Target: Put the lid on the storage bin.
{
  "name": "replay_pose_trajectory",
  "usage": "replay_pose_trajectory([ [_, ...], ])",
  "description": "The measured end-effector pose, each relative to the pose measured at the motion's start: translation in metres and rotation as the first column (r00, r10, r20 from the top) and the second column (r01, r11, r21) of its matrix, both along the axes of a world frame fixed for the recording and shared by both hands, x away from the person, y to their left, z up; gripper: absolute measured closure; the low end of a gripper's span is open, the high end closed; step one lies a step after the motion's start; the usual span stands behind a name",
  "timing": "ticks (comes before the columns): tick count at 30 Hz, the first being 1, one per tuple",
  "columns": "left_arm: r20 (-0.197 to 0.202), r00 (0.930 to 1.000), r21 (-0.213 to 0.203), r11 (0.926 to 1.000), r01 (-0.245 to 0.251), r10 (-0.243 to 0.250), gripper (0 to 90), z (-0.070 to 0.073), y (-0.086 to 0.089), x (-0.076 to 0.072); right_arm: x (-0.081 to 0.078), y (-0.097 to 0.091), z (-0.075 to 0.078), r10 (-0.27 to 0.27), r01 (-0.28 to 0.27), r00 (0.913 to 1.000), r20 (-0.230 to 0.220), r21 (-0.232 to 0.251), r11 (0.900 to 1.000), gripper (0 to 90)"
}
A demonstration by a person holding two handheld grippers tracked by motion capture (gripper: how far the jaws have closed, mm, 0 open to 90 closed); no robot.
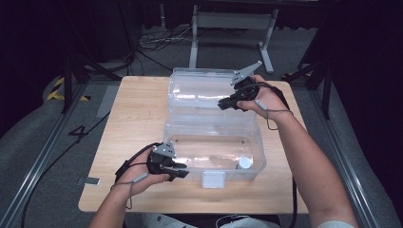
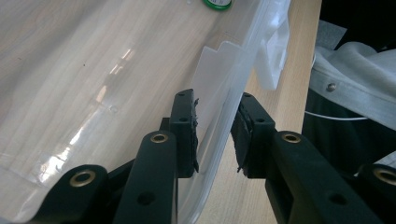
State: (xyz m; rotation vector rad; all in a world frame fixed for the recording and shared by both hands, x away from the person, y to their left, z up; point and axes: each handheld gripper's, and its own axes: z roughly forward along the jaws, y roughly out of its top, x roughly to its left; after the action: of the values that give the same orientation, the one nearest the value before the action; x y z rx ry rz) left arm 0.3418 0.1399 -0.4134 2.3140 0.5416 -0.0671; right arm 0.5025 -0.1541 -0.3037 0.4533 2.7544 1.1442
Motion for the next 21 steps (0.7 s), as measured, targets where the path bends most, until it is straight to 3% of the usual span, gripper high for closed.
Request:
replay_pose_trajectory([
  [6, 0.019, 0.9998, 0.010, 0.9999, 0.007, -0.007, 72.7, 0.000, -0.001, -0.001, -0.007, 0.001, 0.002, 0.011, -0.011, 0.9998, 0.015, 0.001, 0.9999, 83.8],
  [21, 0.017, 0.9999, 0.007, 1.0000, 0.000, 0.000, 72.6, 0.000, -0.001, -0.001, -0.029, -0.001, 0.007, 0.042, -0.042, 0.9987, 0.028, 0.008, 0.9991, 84.6],
])
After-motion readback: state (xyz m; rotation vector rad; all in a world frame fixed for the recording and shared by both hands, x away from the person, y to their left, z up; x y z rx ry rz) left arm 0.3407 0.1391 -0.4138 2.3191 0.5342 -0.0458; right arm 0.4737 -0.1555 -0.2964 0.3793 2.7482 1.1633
